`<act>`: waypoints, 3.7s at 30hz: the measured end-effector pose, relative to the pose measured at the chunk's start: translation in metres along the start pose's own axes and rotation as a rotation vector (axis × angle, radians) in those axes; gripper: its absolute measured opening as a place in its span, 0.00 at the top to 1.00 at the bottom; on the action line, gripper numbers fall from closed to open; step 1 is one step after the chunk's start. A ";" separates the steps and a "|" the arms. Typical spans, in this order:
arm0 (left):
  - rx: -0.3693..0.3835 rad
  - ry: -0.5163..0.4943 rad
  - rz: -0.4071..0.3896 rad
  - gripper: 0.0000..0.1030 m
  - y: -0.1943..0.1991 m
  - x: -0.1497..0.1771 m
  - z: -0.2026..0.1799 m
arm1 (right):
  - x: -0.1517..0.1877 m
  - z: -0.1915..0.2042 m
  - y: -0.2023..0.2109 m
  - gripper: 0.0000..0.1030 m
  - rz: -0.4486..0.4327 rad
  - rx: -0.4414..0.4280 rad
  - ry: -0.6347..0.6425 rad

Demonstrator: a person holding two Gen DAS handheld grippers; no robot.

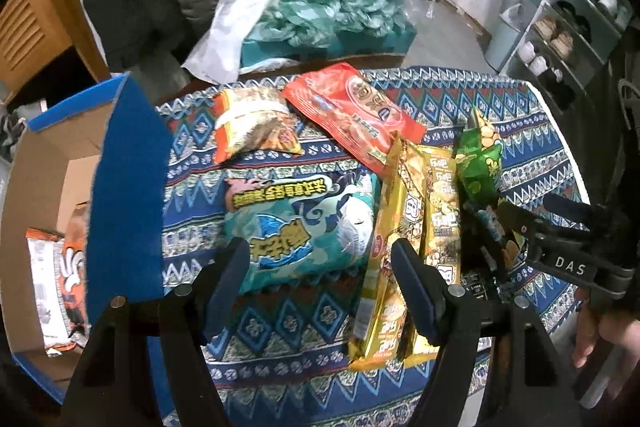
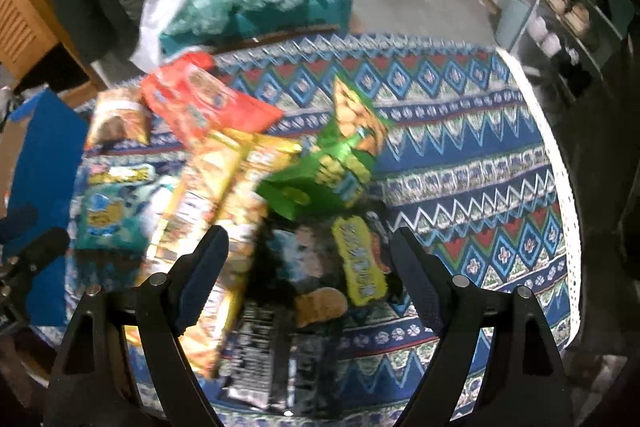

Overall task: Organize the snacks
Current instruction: 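Grasp the black snack bag with the right tool while the left grasps a yellow stick pack, then carry the black bag and yellow stick pack into the cardboard box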

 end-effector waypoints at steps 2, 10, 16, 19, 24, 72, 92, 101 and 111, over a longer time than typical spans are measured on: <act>0.016 0.000 0.017 0.28 -0.007 0.002 -0.007 | 0.005 -0.009 -0.009 0.19 0.022 -0.002 -0.016; 0.065 -0.034 0.050 0.26 -0.029 0.011 -0.033 | 0.019 -0.025 -0.040 0.19 0.085 -0.075 -0.080; 0.044 -0.074 0.071 0.24 -0.045 0.016 -0.040 | 0.023 -0.026 -0.053 0.18 0.096 -0.104 -0.066; 0.049 -0.080 0.082 0.24 -0.051 0.020 -0.044 | 0.026 -0.022 -0.060 0.17 0.118 -0.080 -0.014; 0.035 -0.114 0.100 0.24 -0.063 0.025 -0.051 | 0.031 -0.019 -0.073 0.17 0.152 0.001 0.080; 0.019 -0.152 -0.027 0.69 -0.015 0.026 -0.062 | 0.015 -0.005 0.015 0.32 -0.050 -0.067 0.001; 0.017 0.024 -0.134 0.69 0.057 0.012 0.017 | -0.001 0.067 0.053 0.32 -0.121 -0.151 0.097; -0.014 0.082 -0.202 0.69 0.084 0.012 0.064 | -0.010 0.119 0.064 0.32 -0.138 -0.202 0.162; -0.053 0.176 -0.237 0.69 0.104 0.018 0.129 | -0.023 0.195 0.069 0.32 -0.142 -0.274 0.246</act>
Point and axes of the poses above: each gripper's, at about its wrist camera, not at the fingertips, and y roughly against the way its jaws point, z to its left, x to its underside, the point moved 10 cm from there along -y, roughly the way its jaws point, and after that the axes turned 9 degrees about -x, right-handed, at the moved point
